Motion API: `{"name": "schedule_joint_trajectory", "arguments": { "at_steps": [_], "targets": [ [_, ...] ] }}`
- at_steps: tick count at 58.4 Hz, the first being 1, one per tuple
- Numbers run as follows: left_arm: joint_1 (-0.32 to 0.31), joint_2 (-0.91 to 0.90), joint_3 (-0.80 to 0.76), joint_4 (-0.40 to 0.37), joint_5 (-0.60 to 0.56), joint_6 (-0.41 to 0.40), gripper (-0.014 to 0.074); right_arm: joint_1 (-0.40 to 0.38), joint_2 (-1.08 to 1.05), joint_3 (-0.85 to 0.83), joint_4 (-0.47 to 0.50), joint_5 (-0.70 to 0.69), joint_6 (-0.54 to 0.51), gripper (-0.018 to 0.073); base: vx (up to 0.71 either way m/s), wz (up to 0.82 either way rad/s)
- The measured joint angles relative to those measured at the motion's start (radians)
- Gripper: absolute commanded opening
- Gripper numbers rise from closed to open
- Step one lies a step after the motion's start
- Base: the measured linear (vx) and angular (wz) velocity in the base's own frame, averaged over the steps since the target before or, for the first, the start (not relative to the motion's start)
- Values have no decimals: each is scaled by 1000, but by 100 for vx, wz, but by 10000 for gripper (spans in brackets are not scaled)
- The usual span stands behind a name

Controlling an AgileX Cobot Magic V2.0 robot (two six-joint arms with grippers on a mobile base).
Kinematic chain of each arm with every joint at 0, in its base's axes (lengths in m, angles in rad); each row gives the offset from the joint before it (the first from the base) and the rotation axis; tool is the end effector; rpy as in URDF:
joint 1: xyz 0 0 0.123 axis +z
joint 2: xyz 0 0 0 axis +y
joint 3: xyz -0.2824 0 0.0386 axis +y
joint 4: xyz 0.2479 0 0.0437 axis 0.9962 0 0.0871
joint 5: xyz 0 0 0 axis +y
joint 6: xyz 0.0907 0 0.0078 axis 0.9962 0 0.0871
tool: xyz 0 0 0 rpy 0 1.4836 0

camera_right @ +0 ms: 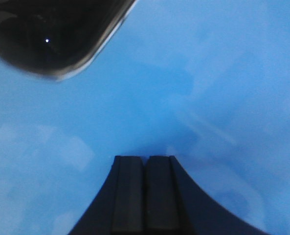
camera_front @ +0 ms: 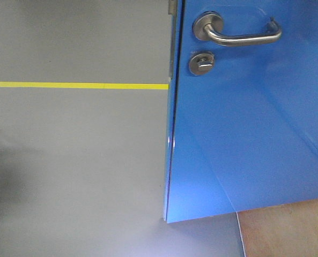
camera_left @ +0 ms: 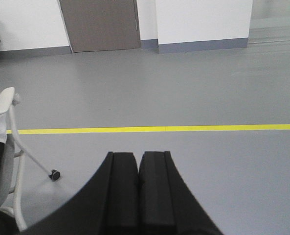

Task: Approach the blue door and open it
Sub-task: 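Swing the blue door further open with the right gripper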

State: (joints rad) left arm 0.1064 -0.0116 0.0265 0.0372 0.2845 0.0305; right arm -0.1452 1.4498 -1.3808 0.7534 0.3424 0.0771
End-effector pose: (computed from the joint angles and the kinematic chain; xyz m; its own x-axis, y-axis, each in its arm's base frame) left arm 0.0542 0.0068 0.1790 -0.2165 0.0434 -0.9753 -0.1022 0.9925 0.0669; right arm 0.3401 -0.0285 0.4137 -0.2187 0.7381 -0.6383 0.1104 0.6686 0.7354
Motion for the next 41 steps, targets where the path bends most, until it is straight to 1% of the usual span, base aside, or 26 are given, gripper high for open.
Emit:
{"name": "schedule_joint_trajectory", "arguments": {
  "at_steps": [21, 41],
  "targets": [
    [0, 0, 0, 0, 0, 0, 70, 0, 3, 0, 0, -14, 0, 2, 16, -8],
    [0, 0, 0, 0, 0, 0, 70, 0, 3, 0, 0, -14, 0, 2, 9, -3]
  ]
}}
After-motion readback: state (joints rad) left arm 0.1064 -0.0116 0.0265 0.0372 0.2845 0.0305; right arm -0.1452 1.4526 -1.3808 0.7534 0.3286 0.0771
